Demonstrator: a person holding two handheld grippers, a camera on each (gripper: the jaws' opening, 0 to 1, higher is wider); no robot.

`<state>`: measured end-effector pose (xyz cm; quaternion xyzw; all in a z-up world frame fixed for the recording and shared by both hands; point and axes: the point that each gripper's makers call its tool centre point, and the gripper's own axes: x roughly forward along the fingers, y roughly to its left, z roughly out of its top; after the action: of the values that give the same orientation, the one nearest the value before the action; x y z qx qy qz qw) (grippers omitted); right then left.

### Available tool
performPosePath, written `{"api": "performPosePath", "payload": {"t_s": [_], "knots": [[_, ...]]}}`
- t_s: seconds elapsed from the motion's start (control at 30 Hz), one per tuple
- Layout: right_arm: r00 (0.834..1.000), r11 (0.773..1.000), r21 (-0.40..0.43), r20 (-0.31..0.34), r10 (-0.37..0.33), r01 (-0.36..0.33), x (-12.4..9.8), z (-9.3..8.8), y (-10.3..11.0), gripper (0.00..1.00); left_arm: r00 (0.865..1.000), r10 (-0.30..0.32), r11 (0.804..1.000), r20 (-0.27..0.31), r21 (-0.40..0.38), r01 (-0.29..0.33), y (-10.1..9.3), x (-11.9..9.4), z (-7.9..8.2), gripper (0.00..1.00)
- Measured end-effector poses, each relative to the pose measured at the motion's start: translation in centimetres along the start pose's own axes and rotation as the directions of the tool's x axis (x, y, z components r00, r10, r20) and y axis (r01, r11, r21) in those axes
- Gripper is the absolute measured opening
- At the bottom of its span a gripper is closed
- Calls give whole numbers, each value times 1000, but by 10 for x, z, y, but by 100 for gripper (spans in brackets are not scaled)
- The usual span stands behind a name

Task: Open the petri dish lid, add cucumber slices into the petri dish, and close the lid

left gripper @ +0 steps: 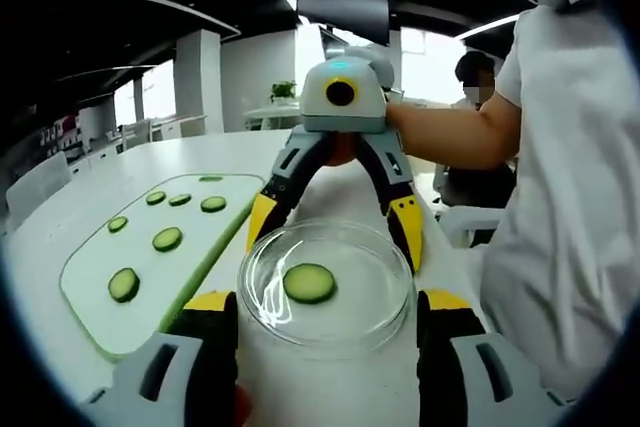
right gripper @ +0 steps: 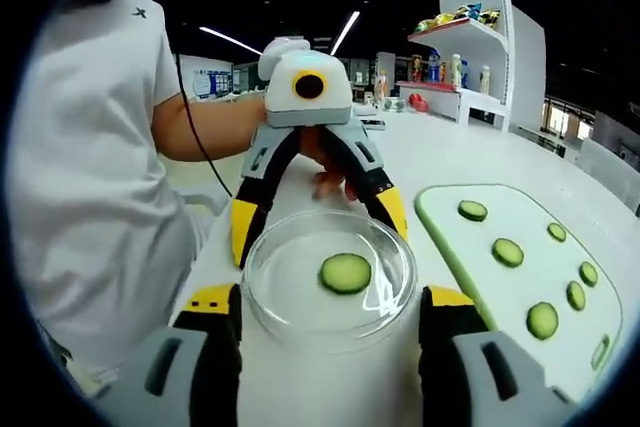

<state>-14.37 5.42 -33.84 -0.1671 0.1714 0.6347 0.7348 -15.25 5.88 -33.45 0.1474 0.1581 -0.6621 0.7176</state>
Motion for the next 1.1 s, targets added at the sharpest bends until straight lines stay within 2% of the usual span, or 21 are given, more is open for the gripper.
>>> {"api": "performPosePath", "payload": {"t_s": [0.13,0.27,0.37,0.63,0.67,0.7,0.83,0.93,1.03,1.1], "knots": [[1000,1000,8,-1,-16,16,-3,-1,-1,72,1000,11,1000,-3,6,-11,2,-5,-2,74],[997,999,22,72,21,-23,-8,15,9,73,1000,14,1000,-1,-1,-14,1,-8,-3,74],[996,1000,25,84,17,-19,-10,20,11,74,1000,12,1000,0,-9,-12,-1,-9,-2,74],[997,999,2,55,-46,46,-14,19,5,74,999,41,999,4,6,-41,2,-21,2,75],[994,996,9,52,-91,91,-16,20,-2,73,999,42,999,9,23,-42,1,-22,4,75],[993,995,1,57,-104,104,-18,22,-4,72,999,44,998,12,35,-44,0,-24,6,75],[988,990,60,77,-135,131,-26,26,-5,71,999,50,998,14,48,-51,-2,-30,13,75],[988,989,62,69,-139,135,-29,24,0,71,995,97,995,7,18,-97,5,-36,15,73],[983,983,71,47,-176,172,-37,22,-2,72,988,156,987,3,-41,-156,16,-44,16,72],[979,975,100,32,-201,197,-41,19,-5,72,984,177,983,-9,-47,-177,18,-46,16,72]]}}
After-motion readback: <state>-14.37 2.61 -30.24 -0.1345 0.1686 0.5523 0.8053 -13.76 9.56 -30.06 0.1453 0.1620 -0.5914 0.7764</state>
